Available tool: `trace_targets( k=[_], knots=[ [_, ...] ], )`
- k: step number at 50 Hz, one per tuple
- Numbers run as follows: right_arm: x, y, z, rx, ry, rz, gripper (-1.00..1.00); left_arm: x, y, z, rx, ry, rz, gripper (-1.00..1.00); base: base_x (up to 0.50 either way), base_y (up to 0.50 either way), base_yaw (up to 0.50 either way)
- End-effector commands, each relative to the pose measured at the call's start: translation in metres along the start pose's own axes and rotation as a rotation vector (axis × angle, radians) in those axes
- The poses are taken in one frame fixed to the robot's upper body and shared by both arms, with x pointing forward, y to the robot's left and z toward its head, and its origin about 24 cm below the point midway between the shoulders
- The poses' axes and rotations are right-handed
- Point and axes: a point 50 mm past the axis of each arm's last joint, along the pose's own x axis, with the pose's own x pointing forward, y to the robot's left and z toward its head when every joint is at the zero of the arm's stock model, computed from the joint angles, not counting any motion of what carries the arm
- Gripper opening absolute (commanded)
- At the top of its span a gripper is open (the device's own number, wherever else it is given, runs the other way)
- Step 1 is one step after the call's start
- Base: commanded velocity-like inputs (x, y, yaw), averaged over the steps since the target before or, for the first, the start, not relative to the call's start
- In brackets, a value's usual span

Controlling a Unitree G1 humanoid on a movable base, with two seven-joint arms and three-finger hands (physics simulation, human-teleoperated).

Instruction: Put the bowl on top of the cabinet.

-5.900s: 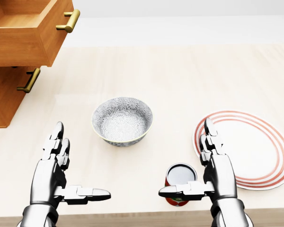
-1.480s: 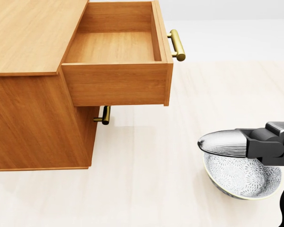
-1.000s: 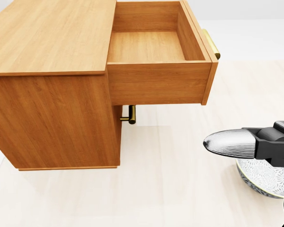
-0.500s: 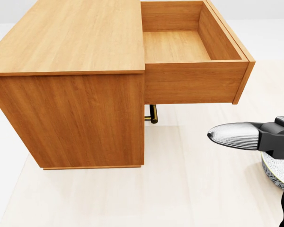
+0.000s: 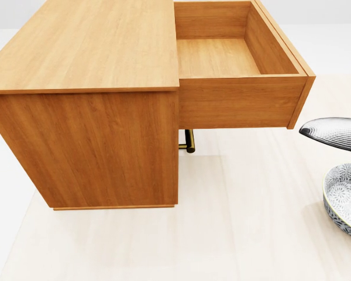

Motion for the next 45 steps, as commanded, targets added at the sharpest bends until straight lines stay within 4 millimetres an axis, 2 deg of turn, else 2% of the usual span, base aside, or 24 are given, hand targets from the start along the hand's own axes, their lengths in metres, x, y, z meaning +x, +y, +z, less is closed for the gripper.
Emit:
trace_targets(
  k=[1, 5, 7, 9, 10, 11, 14, 17, 19, 20, 23, 25, 30, 36, 40, 45],
  knots=[
    [0.01, -0.013, -0.003, 0.008, 0.018, 0.067, 1.0, -0.001, 0.0, 0.001, 0.001, -0.001, 0.0, 1.0, 0.0, 0.0, 0.0],
    [0.014, -0.016, -0.006, -0.201, 0.055, 0.237, 1.0, -0.001, 0.0, 0.001, -0.006, 0.001, 0.003, 1.0, 0.0, 0.0, 0.0],
    [0.02, -0.025, 0.004, -0.211, 0.009, 0.219, 1.0, -0.001, 0.0, 0.0, 0.0, 0.006, 0.0, 1.0, 0.0, 0.0, 0.0],
    [0.03, -0.037, 0.01, -0.303, -0.01, 0.219, 1.0, -0.001, -0.001, -0.001, 0.005, 0.006, -0.003, 1.0, 0.0, 0.0, 0.0],
    [0.03, -0.037, 0.01, -0.308, -0.011, 0.22, 1.0, -0.001, -0.001, -0.001, 0.006, 0.005, -0.004, 1.0, 0.0, 0.0, 0.0],
    [0.039, -0.043, 0.017, -0.312, -0.049, 0.185, 1.0, -0.001, -0.001, 0.0, 0.002, -0.002, -0.003, 1.0, 0.0, 0.0, 0.0],
    [0.047, -0.042, 0.013, -0.408, -0.006, 0.296, 1.0, -0.001, -0.001, 0.001, 0.005, -0.003, -0.006, 1.0, 0.0, 0.0, 0.0],
    [0.057, -0.049, 0.023, -0.457, -0.041, 0.294, 1.0, -0.001, -0.001, 0.0, 0.0, 0.005, -0.001, 1.0, 0.0, 0.0, 0.0],
    [0.059, -0.042, 0.028, -0.505, -0.03, 0.414, 1.0, -0.001, -0.001, 0.0, 0.012, 0.006, -0.006, 1.0, 0.0, 0.0, 0.0],
    [0.058, -0.043, 0.027, -0.535, -0.022, 0.42, 1.0, -0.002, -0.001, -0.001, 0.016, 0.006, -0.008, 1.0, 0.0, 0.0, 0.0],
    [0.053, -0.041, 0.017, -0.653, 0.063, 0.536, 1.0, -0.001, -0.001, 0.001, 0.012, -0.006, -0.009, 1.0, 0.0, 0.0, 0.0],
    [0.051, -0.051, 0.004, -0.776, 0.166, 0.592, 1.0, -0.001, -0.001, 0.001, 0.012, -0.006, -0.008, 1.0, 0.0, 0.0, 0.0],
    [0.055, -0.068, 0.0, -0.959, 0.27, 0.634, 1.0, -0.001, -0.001, 0.001, -0.005, 0.007, 0.003, 1.0, 0.0, 0.0, 0.0],
    [0.048, -0.105, -0.011, -1.157, 0.532, 0.681, 1.0, -0.002, -0.001, 0.0, 0.006, 0.012, -0.002, 1.0, 0.0, 0.0, 0.0],
    [0.047, -0.126, -0.012, -1.251, 0.645, 0.648, 1.0, 0.0, -0.001, 0.001, -0.015, 0.015, 0.008, 1.0, 0.0, 0.0, 0.0],
    [0.056, -0.158, 0.001, -1.331, 0.73, 0.532, 1.0, -0.002, -0.001, 0.0, 0.012, 0.013, -0.007, 1.0, 0.0, 0.0, 0.0]
  ],
)
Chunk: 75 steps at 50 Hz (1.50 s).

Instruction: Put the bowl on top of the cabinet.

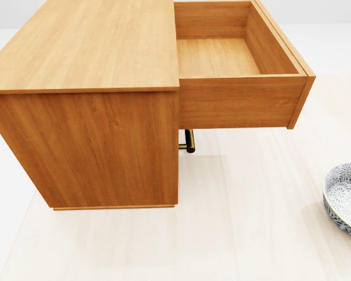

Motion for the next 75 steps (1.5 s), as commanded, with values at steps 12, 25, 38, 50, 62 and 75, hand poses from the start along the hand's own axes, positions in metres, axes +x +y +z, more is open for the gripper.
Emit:
trace_targets(
  k=[12, 25, 38, 50, 62, 75],
  knots=[
    [-0.054, -0.059, -0.084, -0.216, 0.582, 0.044, 1.0, -0.001, 0.0, -0.001, 0.007, 0.007, -0.002, 1.0, 0.0, 0.0, 0.0],
    [-0.065, -0.081, -0.087, -0.295, 0.674, 0.006, 1.0, -0.001, 0.002, 0.0, -0.006, 0.021, 0.014, 1.0, 0.0, 0.0, 0.0],
    [-0.08, -0.079, -0.108, -0.247, 0.777, 0.028, 1.0, -0.002, 0.002, -0.001, 0.005, 0.022, 0.013, 1.0, 0.0, 0.0, 0.0],
    [-0.087, -0.055, -0.124, -0.225, 0.825, 0.069, 1.0, -0.001, 0.002, -0.002, -0.028, 0.051, 0.025, 1.0, 0.0, 0.0, 0.0],
    [-0.087, -0.045, -0.138, -0.271, 0.825, 0.072, 1.0, -0.003, 0.0, -0.004, -0.007, 0.063, 0.006, 1.0, 0.0, 0.0, 0.0],
    [-0.084, -0.036, -0.15, -0.293, 0.822, 0.042, 1.0, -0.002, 0.0, -0.004, -0.006, 0.059, 0.001, 1.0, 0.0, 0.0, 0.0]
  ],
)
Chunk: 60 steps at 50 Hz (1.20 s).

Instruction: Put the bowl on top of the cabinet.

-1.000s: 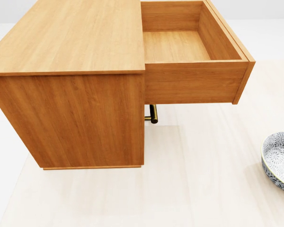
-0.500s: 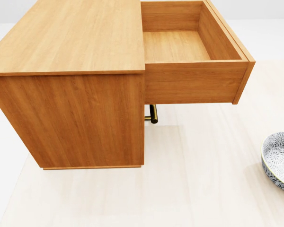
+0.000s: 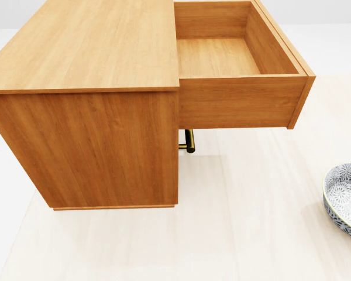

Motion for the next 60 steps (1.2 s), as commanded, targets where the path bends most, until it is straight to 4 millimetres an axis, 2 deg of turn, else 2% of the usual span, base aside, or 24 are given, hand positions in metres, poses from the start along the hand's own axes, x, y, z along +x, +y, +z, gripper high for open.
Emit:
trace_targets(
  k=[1, 28, 46, 52, 60],
  knots=[
    [0.008, 0.012, -0.002, -0.011, 0.002, -0.024, 1.0, 0.0, 0.0, 0.0, -0.001, -0.003, -0.003, 1.0, 0.0, 0.0, 0.0],
    [0.03, 0.049, 0.015, -0.016, -0.048, -0.028, 1.0, -0.001, -0.001, -0.001, 0.018, 0.001, -0.016, 1.0, 0.0, 0.0, 0.0],
    [0.036, 0.063, 0.036, -0.012, -0.084, -0.022, 1.0, -0.001, -0.001, -0.002, 0.01, 0.011, -0.013, 1.0, 0.0, 0.0, 0.0],
    [0.032, 0.072, 0.041, -0.012, -0.111, -0.005, 1.0, 0.0, -0.001, -0.002, -0.008, 0.024, -0.002, 1.0, 0.0, 0.0, 0.0],
    [0.012, 0.087, 0.047, 0.0, -0.147, 0.024, 1.0, 0.0, -0.001, -0.001, 0.0, 0.01, -0.008, 1.0, 0.0, 0.0, 0.0]
  ],
)
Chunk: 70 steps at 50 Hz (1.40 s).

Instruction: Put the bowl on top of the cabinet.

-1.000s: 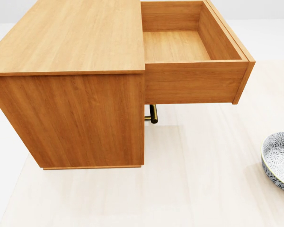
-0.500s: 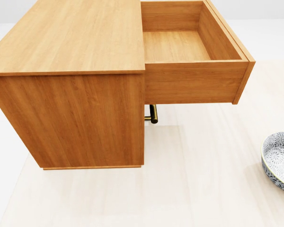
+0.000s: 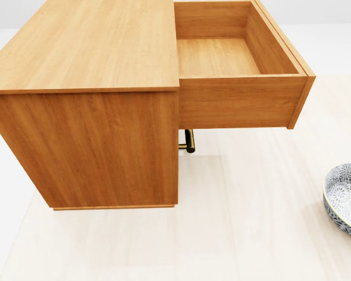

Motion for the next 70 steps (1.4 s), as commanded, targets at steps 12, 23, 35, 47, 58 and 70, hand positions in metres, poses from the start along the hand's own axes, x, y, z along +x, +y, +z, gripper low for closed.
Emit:
trace_targets(
  k=[12, 23, 35, 47, 58, 70],
  knots=[
    [-0.035, 0.037, 0.015, 0.03, -0.06, 0.057, 1.0, 0.0, 0.001, 0.0, -0.008, 0.004, 0.009, 1.0, 0.0, 0.0, 0.0],
    [-0.033, 0.057, 0.006, 0.022, -0.04, 0.075, 1.0, -0.001, 0.0, -0.001, 0.004, 0.003, 0.0, 1.0, 0.0, 0.0, 0.0],
    [-0.031, 0.08, -0.008, 0.028, 0.009, 0.097, 1.0, 0.0, 0.0, 0.0, 0.0, 0.0, 0.004, 1.0, 0.0, 0.0, 0.0],
    [-0.029, 0.094, -0.01, 0.028, 0.024, 0.11, 1.0, -0.001, 0.0, -0.001, 0.011, 0.0, -0.005, 1.0, 0.0, 0.0, 0.0],
    [-0.033, 0.102, -0.013, 0.015, 0.037, 0.122, 1.0, 0.001, 0.0, 0.0, -0.011, 0.016, 0.008, 1.0, 0.0, 0.0, 0.0],
    [-0.032, 0.106, -0.018, 0.01, 0.057, 0.128, 1.0, 0.001, 0.0, 0.0, -0.023, 0.02, 0.015, 1.0, 0.0, 0.0, 0.0]
  ],
)
